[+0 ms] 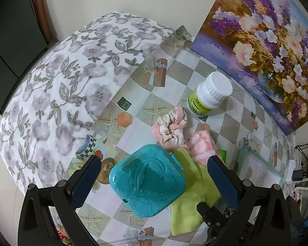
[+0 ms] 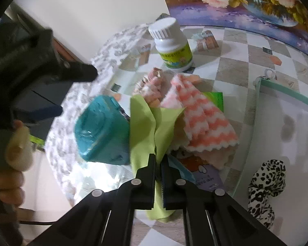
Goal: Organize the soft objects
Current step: 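Grasp the lime-green cloth with the right gripper and lift it, then grasp the pink striped towel with the left gripper while the right gripper holds the green cloth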
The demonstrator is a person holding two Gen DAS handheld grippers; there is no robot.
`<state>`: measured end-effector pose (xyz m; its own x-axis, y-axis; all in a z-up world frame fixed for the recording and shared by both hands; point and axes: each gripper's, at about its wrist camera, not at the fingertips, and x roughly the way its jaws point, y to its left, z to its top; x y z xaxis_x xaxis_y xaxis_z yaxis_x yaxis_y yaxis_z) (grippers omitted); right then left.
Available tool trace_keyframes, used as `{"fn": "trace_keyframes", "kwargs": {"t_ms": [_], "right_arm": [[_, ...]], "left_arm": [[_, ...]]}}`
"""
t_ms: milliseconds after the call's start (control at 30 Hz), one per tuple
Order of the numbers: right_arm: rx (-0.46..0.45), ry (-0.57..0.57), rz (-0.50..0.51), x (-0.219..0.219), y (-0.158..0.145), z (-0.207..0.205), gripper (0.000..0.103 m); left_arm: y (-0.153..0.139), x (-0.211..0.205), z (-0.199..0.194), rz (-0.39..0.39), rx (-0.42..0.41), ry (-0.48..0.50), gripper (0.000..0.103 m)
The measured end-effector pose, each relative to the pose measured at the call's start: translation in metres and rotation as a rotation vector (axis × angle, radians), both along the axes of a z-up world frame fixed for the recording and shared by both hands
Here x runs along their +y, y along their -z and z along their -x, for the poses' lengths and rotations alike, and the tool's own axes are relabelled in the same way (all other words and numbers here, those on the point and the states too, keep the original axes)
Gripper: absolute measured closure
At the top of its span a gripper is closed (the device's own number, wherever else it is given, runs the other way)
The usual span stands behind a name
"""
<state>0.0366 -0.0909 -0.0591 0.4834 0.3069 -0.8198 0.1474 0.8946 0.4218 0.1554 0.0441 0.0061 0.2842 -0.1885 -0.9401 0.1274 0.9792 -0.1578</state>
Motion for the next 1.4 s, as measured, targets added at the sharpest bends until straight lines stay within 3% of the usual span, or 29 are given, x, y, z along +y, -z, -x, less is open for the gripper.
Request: {"fn": "trace_keyframes", "kwargs": {"t_ms": [433, 867, 1167, 1267, 1400], "right_arm": [[-0.105, 0.034, -0.194, -0.021, -0.019, 0.008, 0.1], [-0.372, 0.217, -0.209, -0.087, -0.099, 0.064, 0.1], [-0.449, 0.378, -0.211, -0.138, -0.114, 0.104, 0.1], [-0.447, 0.417, -0.227, -0.152, -0.111, 0.11, 0.1], [-0.44, 0.437, -0.236, -0.16, -0.106, 0.113, 0.1]], "left_arm": [[-0.007, -0.005, 0.003, 0.002, -0.016, 0.009, 0.0], [-0.018, -0.033, 0.011, 0.09, -0.046, 0.082, 0.0], [-0.001, -0.101, 0.031, -0.02, -0.086, 0.285, 0.004], [0.01, -0.116, 0.034, -0.066, -0.076, 0.319, 0.011], [0.032, -0.132, 0.037, -0.119, -0.044, 0.347, 0.012]]}}
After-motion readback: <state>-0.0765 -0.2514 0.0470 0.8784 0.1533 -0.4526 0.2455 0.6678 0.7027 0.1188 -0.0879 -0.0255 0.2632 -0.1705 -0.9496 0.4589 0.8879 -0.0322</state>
